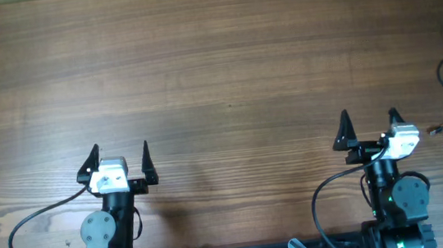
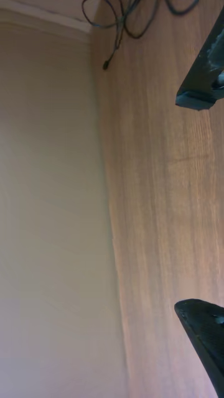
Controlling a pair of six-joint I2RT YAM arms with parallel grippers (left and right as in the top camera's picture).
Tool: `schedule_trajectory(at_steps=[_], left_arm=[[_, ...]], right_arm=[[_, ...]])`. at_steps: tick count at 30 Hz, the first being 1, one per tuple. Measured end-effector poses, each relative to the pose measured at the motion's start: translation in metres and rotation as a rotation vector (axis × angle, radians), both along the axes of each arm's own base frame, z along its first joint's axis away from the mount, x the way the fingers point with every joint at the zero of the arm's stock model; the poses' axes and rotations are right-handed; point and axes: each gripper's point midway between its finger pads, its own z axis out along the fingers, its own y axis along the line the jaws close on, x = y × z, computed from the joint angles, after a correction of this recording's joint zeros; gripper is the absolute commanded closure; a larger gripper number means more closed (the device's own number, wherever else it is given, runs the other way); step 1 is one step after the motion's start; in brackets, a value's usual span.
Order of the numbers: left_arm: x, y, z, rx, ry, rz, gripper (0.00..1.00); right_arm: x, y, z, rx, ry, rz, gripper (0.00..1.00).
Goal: Untangle cables
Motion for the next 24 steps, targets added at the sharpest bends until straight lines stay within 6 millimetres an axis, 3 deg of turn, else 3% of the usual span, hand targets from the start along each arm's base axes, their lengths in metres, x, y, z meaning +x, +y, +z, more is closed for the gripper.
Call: schedule_trajectory(at_steps=[7, 24], left_arm=[[0.0, 0.0, 0.0, 0.0, 0.0, 0.0, 0.0], [0.0, 0.0, 0.0, 0.0, 0.0, 0.0, 0.0]], right_arm=[[0.0, 0.0, -0.001, -0.119, 0.005, 0.036, 0.0], [0.0, 0.011, -0.001, -0.089, 0.003, 0.08, 0.0]])
